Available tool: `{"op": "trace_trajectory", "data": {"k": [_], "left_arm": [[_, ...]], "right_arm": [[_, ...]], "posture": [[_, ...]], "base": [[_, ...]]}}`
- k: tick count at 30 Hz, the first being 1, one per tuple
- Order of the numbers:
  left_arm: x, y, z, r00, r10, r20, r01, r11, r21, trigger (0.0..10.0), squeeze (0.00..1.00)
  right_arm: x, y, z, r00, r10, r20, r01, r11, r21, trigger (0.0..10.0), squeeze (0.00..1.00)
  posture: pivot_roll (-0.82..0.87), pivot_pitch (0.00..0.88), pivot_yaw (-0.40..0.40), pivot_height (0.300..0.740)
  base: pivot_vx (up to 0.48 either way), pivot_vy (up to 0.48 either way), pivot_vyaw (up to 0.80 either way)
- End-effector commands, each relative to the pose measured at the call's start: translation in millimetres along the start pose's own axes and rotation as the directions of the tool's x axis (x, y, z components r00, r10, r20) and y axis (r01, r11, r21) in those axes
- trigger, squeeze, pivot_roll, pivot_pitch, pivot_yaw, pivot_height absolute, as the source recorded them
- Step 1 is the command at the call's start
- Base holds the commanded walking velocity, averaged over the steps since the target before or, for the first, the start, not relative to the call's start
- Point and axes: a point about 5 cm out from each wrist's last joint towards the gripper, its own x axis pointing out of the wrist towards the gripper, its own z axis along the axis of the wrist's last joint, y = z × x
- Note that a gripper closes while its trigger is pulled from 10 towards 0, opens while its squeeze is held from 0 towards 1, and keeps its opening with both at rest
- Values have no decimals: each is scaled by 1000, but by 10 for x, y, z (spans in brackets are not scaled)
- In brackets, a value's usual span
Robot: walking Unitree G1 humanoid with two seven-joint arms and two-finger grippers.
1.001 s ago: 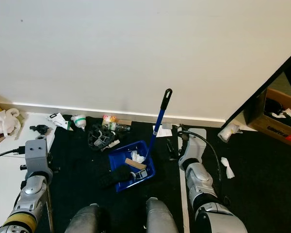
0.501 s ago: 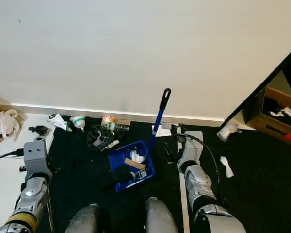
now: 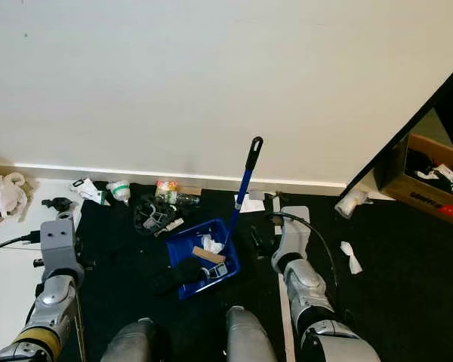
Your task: Sweep floor
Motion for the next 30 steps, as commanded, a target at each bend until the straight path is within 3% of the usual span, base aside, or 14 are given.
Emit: {"op": "trace_trajectory", "data": {"k": [1, 10, 20, 30], "left_arm": [[-54, 23, -172, 996, -1, -84, 1, 1000, 1, 10000, 0], [-64, -19, -194, 995, -42, -92, 43, 999, 2, 10000, 0], [-82, -39, -235, 992, -60, -109, 60, 998, -7, 10000, 0], [-97, -69, -267, 989, -71, -127, 70, 997, -10, 10000, 0]], "right_arm": [[-48, -11, -125, 998, -10, -58, 11, 1000, 3, 10000, 0], [-61, -59, -145, 996, -66, -64, 70, 996, 51, 10000, 0], [-62, -58, -124, 998, -53, -37, 56, 994, 90, 10000, 0], [-63, -18, -138, 999, -11, -49, 12, 1000, 24, 10000, 0]], "posture": [[36, 75, -34, 740], [29, 78, -31, 740], [28, 78, -30, 740], [24, 79, -32, 740]], "base": [[0, 0, 0], [0, 0, 0], [0, 0, 0], [0, 0, 0]]}}
